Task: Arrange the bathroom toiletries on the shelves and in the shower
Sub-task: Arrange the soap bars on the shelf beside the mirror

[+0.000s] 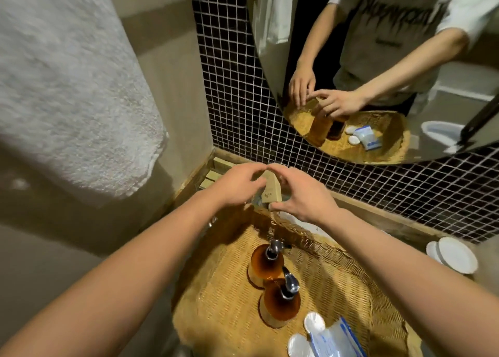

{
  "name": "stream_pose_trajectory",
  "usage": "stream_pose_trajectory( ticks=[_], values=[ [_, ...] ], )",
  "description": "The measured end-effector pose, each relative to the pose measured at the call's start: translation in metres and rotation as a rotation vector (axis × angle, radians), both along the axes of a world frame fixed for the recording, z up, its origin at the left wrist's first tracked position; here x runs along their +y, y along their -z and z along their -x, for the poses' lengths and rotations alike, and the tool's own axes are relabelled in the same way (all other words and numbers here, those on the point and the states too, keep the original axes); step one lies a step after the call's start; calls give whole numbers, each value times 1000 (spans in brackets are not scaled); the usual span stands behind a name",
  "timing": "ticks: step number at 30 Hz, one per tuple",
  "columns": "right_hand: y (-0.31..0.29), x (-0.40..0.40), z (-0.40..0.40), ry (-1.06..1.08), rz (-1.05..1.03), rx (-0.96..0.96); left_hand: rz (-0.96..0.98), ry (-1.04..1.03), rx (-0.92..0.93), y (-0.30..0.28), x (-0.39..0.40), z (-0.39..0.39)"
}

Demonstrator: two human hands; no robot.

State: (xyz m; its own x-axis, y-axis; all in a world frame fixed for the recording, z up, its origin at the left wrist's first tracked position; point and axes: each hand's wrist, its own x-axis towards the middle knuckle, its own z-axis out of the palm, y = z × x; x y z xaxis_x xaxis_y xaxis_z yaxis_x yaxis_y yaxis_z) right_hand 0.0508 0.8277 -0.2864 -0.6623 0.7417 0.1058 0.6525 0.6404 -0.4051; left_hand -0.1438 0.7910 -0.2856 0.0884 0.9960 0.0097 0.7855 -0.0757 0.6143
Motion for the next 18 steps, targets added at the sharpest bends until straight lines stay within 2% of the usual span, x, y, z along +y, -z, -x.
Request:
stream_pose_trajectory(
  ticks=[6, 10, 13, 15, 18],
  values=[
    [8, 23, 47, 38, 11, 10, 28, -59, -250, 5, 35, 45],
    [16, 43, 83, 125, 230, 126, 102, -163, -489, 20, 64, 83],
    [23, 60, 107, 237, 286, 194, 199, -227, -625, 37, 82, 100],
    [25, 72, 119, 264, 259, 182, 179, -218, -535, 49, 89, 108],
    [29, 89, 133, 208, 234, 55, -59, -63, -134, 57, 96, 119]
  ],
)
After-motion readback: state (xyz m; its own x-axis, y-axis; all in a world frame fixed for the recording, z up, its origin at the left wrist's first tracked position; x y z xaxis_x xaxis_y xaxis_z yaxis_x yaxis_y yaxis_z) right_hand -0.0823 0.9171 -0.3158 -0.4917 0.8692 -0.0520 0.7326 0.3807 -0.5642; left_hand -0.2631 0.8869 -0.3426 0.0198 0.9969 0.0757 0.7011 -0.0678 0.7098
